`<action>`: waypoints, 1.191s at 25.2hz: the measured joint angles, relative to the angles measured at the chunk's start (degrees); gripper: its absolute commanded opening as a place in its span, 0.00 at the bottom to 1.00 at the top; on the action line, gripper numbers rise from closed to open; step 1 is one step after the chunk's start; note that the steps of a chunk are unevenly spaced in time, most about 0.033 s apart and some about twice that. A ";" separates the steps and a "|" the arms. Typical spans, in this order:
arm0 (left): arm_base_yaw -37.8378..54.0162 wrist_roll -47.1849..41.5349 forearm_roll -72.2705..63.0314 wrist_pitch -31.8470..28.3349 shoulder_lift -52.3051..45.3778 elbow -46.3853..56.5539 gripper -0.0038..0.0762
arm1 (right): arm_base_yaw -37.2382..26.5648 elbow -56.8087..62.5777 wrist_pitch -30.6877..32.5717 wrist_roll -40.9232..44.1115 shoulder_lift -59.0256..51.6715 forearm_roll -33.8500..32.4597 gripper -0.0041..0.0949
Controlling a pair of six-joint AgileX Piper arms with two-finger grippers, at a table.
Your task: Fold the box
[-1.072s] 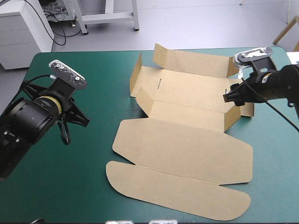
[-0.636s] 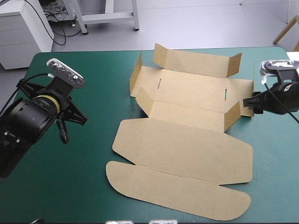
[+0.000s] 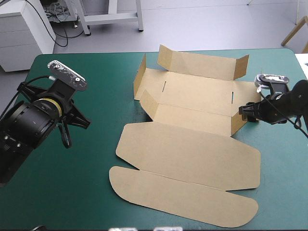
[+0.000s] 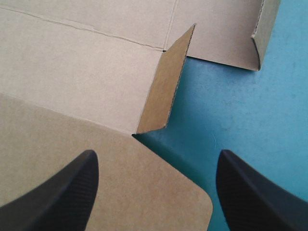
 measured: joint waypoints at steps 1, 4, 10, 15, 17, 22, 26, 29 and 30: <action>0.00 -0.21 0.00 0.00 0.00 0.00 0.06 | 0.00 0.06 -0.99 0.00 1.68 0.12 0.68; 0.00 -0.80 0.00 0.00 0.00 0.00 0.06 | 0.00 0.06 -3.25 0.00 5.75 0.71 0.68; 0.00 -1.25 -0.07 0.00 0.00 0.00 0.05 | 0.00 0.10 -5.95 -1.61 12.47 3.58 0.68; 0.00 -1.41 -0.07 0.00 0.00 0.00 0.05 | 0.00 0.10 -7.35 -3.22 16.37 6.02 0.68; 0.00 -1.41 -0.07 0.00 0.00 0.00 0.05 | 0.00 0.05 -7.53 -3.23 17.64 6.19 0.68; 0.00 -1.61 -0.07 0.00 0.00 0.00 0.05 | 0.00 -0.18 -8.36 -3.40 18.77 6.31 0.65; 0.00 -1.67 -0.07 0.00 0.00 0.00 0.05 | 0.00 -0.88 -8.59 -3.40 18.77 6.45 0.46; 0.00 -1.67 -0.07 0.00 0.00 0.00 0.05 | 0.00 -1.23 -8.53 -3.40 18.77 6.50 0.24; 0.00 -1.67 -0.07 0.00 0.00 0.00 0.05 | 0.00 -1.28 -8.53 -3.40 18.77 6.50 0.18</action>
